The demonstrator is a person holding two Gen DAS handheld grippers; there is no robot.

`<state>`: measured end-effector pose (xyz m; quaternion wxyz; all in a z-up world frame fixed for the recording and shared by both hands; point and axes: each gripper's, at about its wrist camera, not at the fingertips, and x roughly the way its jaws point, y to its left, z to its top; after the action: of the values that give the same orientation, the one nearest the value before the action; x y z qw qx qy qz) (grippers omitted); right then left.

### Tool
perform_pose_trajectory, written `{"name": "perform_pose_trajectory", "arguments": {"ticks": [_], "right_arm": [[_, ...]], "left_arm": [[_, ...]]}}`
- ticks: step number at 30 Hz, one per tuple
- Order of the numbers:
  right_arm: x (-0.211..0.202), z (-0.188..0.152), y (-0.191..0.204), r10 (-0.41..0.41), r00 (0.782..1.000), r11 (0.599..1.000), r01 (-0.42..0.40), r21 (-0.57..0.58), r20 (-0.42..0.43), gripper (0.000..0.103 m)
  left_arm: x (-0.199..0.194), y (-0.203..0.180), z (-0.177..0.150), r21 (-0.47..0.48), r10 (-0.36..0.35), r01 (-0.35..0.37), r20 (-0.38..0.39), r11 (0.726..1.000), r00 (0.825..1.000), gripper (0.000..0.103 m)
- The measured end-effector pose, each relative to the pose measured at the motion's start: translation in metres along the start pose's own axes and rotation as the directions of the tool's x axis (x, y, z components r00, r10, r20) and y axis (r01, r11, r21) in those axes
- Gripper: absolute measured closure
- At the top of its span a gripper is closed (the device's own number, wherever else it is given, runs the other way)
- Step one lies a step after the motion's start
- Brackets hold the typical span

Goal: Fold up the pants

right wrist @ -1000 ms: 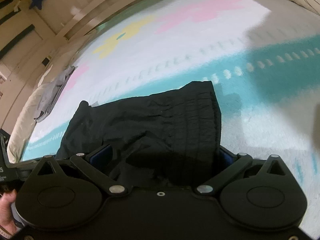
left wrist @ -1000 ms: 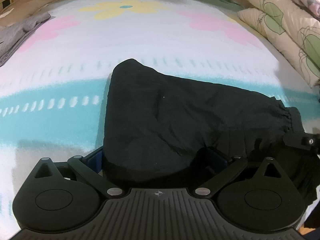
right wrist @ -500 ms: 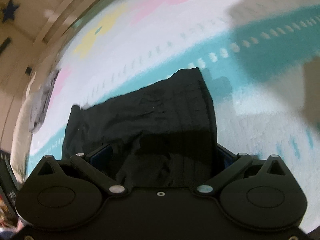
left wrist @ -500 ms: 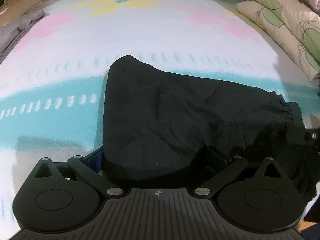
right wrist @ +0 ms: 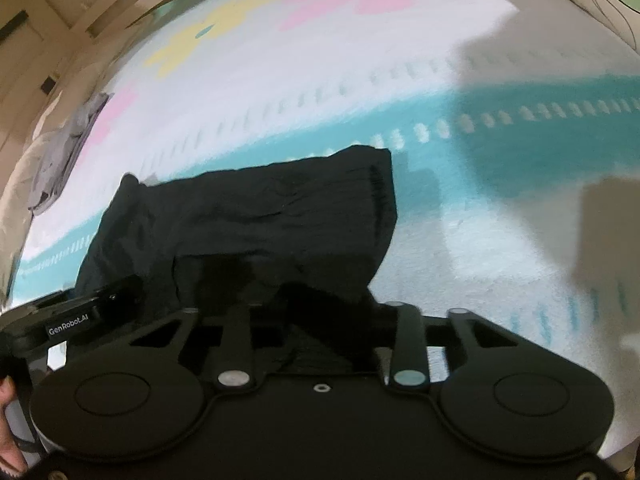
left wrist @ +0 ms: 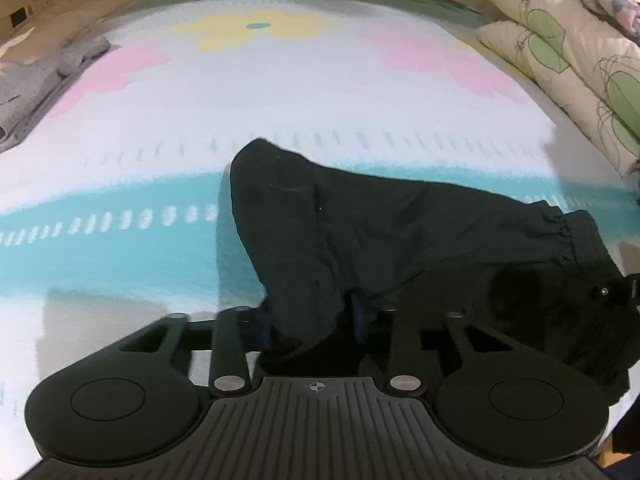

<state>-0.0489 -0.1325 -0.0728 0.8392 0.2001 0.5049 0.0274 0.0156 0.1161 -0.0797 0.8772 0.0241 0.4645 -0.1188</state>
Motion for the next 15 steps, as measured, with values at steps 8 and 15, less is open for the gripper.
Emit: {"name": "perform_pose_trajectory", "arguments": {"ticks": [8, 15], "right_arm": [[-0.021, 0.000, 0.020, 0.019, 0.998, 0.998, -0.016, -0.055, 0.060, 0.074], [-0.031, 0.003, 0.029, 0.054, 0.995, 0.996, -0.048, -0.072, 0.084, 0.075]], "left_arm": [[-0.019, -0.011, 0.003, 0.052, 0.034, -0.037, 0.047, 0.998, 0.998, 0.086], [-0.034, -0.011, 0.008, 0.058, 0.034, -0.039, 0.086, 0.998, 0.996, 0.088]]}}
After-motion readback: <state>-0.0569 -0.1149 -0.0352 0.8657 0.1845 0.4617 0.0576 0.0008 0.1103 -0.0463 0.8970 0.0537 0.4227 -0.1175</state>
